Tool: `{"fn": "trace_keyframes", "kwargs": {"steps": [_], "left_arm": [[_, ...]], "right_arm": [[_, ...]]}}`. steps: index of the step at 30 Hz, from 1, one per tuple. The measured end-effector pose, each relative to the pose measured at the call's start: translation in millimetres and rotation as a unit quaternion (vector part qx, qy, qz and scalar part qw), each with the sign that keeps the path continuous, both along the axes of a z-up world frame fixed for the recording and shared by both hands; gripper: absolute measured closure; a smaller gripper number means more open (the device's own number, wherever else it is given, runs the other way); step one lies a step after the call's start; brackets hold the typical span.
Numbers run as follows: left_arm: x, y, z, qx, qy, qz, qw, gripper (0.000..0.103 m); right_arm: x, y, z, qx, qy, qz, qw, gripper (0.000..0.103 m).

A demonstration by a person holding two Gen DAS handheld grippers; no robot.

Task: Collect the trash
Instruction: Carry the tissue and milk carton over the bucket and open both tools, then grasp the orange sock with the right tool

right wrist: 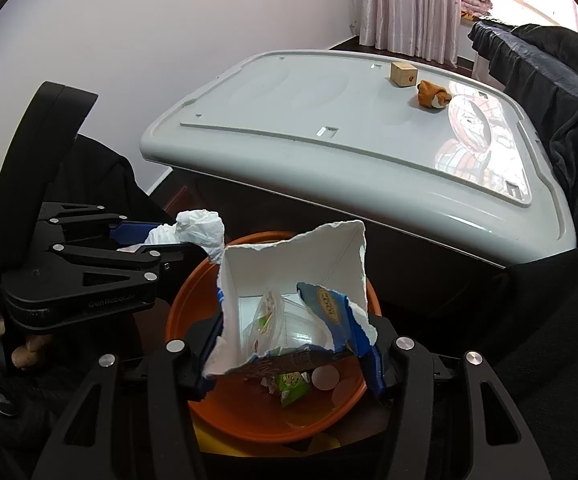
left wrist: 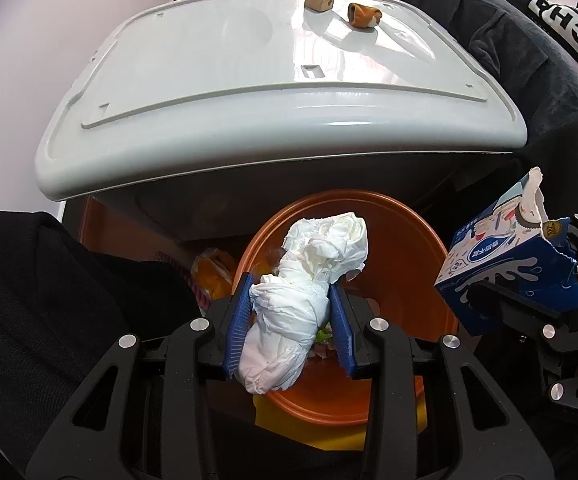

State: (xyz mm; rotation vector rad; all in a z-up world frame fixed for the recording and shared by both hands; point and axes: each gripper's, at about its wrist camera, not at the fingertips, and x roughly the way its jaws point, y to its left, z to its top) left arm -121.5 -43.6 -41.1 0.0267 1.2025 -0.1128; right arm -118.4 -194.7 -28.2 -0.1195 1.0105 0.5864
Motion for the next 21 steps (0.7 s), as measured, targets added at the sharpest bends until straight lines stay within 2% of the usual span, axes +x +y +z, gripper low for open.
{"fn": "trace_keyframes", "kwargs": {"steps": [2,3,4,5,6,13,17,21], "left_arm": [[1,0,-1,0.001,0.003,0.000,1.0000,0.066],[1,0,-1,0.009,0.004,0.005,0.9999,0.062],[1,1,-1,0.019,0.005,0.012,0.9997,0.045],[1,4,0,0.029,0.003,0.024,0.9993,0.035],[1,7,2,0.028,-0.001,0.033,0.9991,0.026],[0,23,8,0.001,-0.007,0.063,0.9980,0.026],[1,24,10,-0.003,-0.011,0.066,0.9978,0.026],[14,30,26,-0.009,-0.039,0.062,0.9973,0.026]], "right_arm": [[1,1,-2,0.000,0.005,0.002,1.000,0.042],[1,1,-2,-0.001,0.007,0.002,1.000,0.042],[1,2,-3,-0.001,0.008,0.002,1.000,0.037],[1,1,-2,-0.002,0.007,-0.001,1.000,0.029],[1,-1,0,-0.002,0.001,-0.008,1.000,0.028],[8,-21,2,0.028,0.009,-0.053,0.998,0.028],[9,-21,3,0.028,0.008,-0.052,0.998,0.028],[22,-23,11,0.031,-0.001,-0.051,0.998,0.028]]}}
